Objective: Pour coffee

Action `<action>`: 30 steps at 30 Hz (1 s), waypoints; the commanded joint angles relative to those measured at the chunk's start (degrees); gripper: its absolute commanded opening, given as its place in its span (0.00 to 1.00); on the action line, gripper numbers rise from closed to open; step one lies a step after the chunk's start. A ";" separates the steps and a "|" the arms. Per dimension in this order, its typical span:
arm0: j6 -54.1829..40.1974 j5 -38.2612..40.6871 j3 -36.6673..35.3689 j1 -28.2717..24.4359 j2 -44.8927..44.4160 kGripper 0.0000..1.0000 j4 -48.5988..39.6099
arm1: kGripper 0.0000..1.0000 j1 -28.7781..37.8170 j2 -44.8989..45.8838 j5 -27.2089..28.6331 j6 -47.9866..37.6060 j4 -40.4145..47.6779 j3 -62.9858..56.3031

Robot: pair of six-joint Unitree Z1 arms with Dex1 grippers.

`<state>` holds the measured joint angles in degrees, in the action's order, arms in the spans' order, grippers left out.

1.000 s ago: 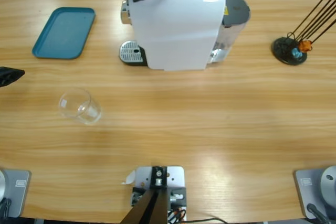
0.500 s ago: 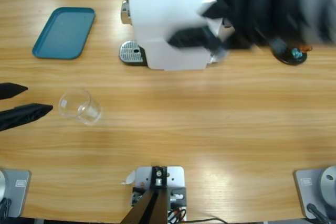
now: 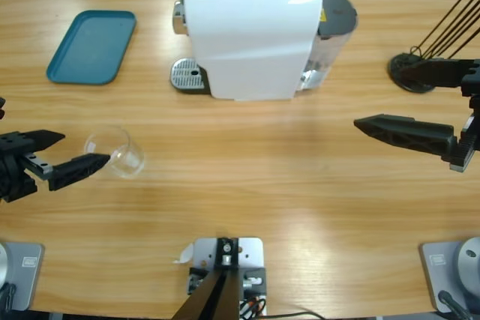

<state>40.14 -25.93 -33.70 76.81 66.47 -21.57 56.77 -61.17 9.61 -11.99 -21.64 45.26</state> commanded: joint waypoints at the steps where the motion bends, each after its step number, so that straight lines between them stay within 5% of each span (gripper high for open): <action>1: 2.43 -2.50 3.83 0.93 5.46 1.00 5.14 | 1.00 0.53 0.62 1.76 -1.99 -1.39 -0.35; 20: 2.58 -2.24 11.48 2.02 12.30 1.00 19.09 | 1.00 0.53 -3.36 0.92 -1.81 -1.20 1.16; 25: 4.10 -4.77 12.76 2.02 13.16 0.84 19.41 | 1.00 0.53 -4.09 0.43 -1.99 -1.21 1.73; 30: 5.42 -6.28 13.66 2.02 15.59 0.80 22.06 | 1.00 0.53 -5.03 -0.26 -1.99 -2.16 3.34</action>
<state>43.76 -30.20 -22.61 78.51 78.12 -2.63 56.77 -63.54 10.68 -13.31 -22.11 46.52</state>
